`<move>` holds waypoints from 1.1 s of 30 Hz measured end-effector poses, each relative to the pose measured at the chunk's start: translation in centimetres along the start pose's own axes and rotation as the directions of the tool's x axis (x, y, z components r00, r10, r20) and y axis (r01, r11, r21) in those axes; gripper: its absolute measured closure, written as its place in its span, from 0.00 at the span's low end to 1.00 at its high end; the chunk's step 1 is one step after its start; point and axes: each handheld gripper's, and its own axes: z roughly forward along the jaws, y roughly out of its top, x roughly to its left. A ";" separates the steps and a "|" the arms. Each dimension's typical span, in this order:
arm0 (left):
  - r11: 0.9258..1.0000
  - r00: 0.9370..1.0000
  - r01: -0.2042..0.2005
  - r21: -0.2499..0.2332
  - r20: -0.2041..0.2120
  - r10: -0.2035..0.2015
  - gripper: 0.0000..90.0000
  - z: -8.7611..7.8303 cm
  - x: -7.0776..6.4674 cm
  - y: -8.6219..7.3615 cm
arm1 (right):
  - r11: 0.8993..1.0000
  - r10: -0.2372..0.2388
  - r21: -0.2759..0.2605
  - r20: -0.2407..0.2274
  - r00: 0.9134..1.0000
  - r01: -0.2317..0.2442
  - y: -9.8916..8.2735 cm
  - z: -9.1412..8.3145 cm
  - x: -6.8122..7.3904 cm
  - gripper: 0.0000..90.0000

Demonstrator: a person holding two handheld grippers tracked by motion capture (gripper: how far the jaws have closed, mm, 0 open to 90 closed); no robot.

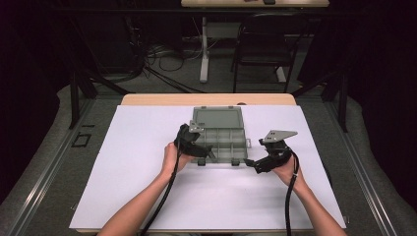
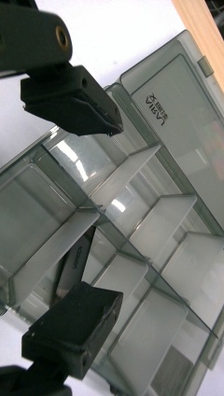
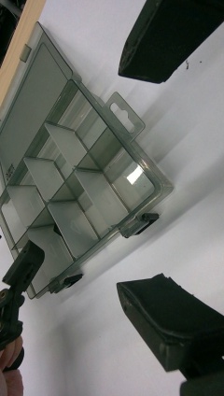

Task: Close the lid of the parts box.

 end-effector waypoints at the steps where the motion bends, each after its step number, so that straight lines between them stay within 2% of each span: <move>1: 1.000 1.000 0.001 0.012 -0.006 -0.001 0.23 0.1 0.0 0.0 | 1.000 0.002 -0.002 0.002 1.000 -0.002 0.0 0.0 0.0 0.00; 5: 1.000 1.000 0.008 0.026 -0.006 -0.008 0.34 0.5 0.1 -0.1 | 1.000 -0.001 0.002 -0.001 1.000 0.001 0.1 0.2 0.1 0.00; 8: 0.999 1.000 0.025 0.037 0.012 -0.025 0.39 1.0 0.2 0.0 | 1.000 -0.005 0.007 0.002 1.000 0.005 0.3 0.4 0.1 0.00; 11: 0.999 1.000 0.029 0.044 0.008 -0.029 0.44 1.2 0.3 0.2 | 1.000 -0.008 -0.001 0.002 1.000 0.008 0.9 0.4 0.0 0.00; 20: 0.998 0.999 0.034 0.057 0.012 -0.035 0.51 1.7 0.4 0.0 | 1.000 -0.007 -0.003 0.018 1.000 0.007 2.2 0.8 -1.0 0.01; 28: 0.998 0.999 0.038 0.056 0.034 -0.040 0.57 2.0 0.4 -0.1 | 1.000 0.010 0.009 0.052 0.999 -0.011 3.3 1.9 -2.7 0.12; 29: 0.998 0.999 0.036 0.059 0.035 -0.038 0.58 2.1 0.4 -0.1 | 1.000 0.017 0.011 0.064 0.998 -0.018 3.6 2.2 -3.3 0.16; 33: 0.998 0.999 0.030 0.059 0.033 -0.032 0.59 2.1 0.3 0.0 | 1.000 0.020 0.016 0.094 0.995 -0.022 4.1 2.8 -3.9 0.28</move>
